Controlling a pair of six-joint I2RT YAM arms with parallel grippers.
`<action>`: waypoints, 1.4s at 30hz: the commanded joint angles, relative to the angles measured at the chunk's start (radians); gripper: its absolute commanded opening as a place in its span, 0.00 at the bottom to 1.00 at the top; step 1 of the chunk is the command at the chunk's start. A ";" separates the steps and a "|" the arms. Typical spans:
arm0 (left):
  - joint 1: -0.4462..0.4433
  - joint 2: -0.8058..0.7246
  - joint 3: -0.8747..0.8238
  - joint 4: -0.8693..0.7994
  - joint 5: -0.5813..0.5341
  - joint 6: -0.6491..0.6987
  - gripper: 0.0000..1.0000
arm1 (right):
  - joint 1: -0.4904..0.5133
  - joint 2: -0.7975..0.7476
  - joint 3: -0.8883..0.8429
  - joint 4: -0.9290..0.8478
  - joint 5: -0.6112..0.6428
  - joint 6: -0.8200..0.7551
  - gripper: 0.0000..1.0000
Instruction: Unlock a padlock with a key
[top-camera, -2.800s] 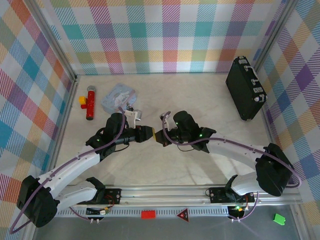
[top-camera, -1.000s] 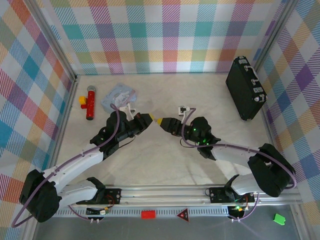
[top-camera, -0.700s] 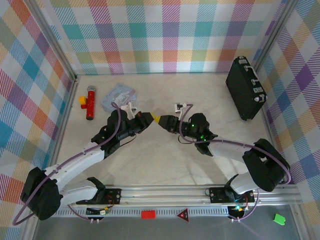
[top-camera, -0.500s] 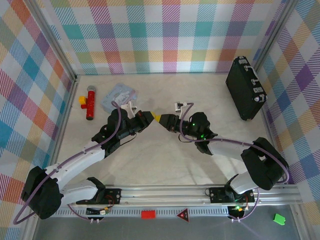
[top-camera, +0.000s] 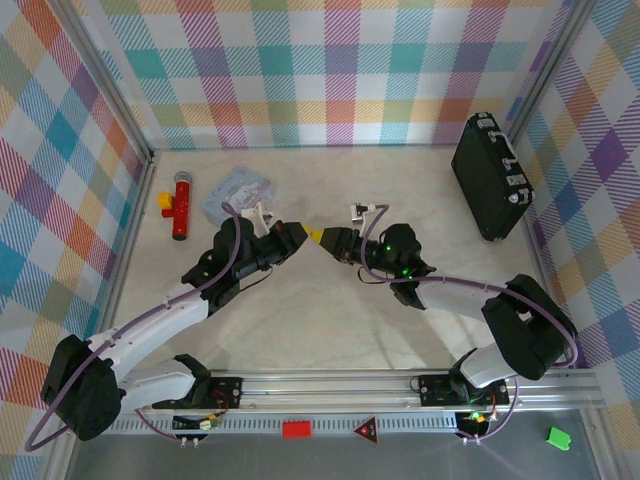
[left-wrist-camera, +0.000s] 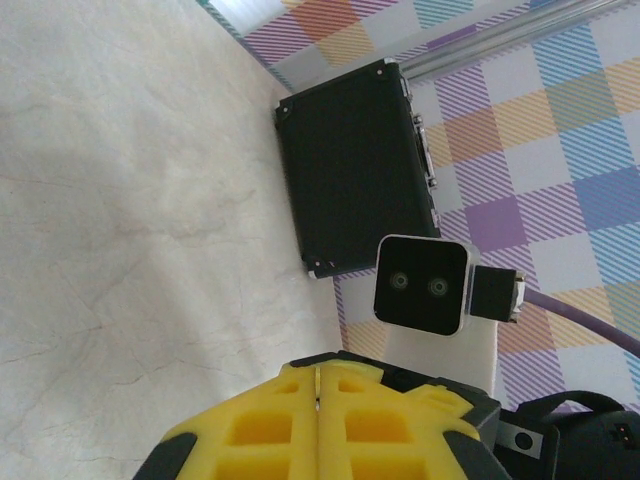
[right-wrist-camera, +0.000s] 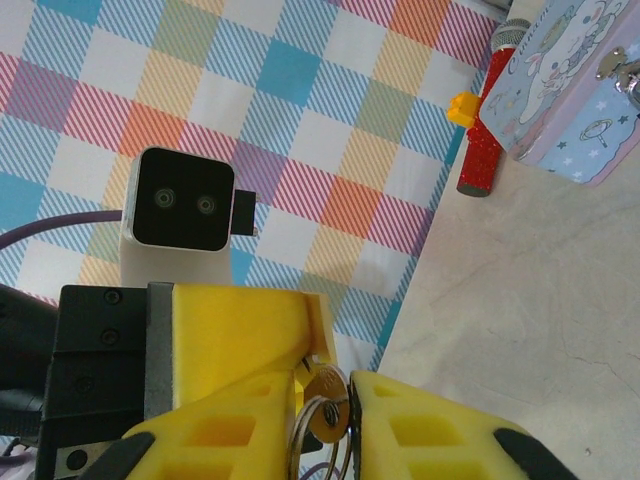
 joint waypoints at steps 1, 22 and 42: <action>-0.008 -0.036 0.021 0.001 0.003 -0.003 0.00 | -0.015 0.007 -0.006 0.089 -0.004 0.033 0.20; -0.007 -0.059 -0.005 0.030 -0.023 -0.007 0.00 | -0.018 0.080 0.069 0.224 -0.111 0.161 0.18; -0.008 -0.042 0.000 0.001 -0.055 0.020 0.04 | -0.018 0.009 0.046 0.086 -0.067 0.093 0.02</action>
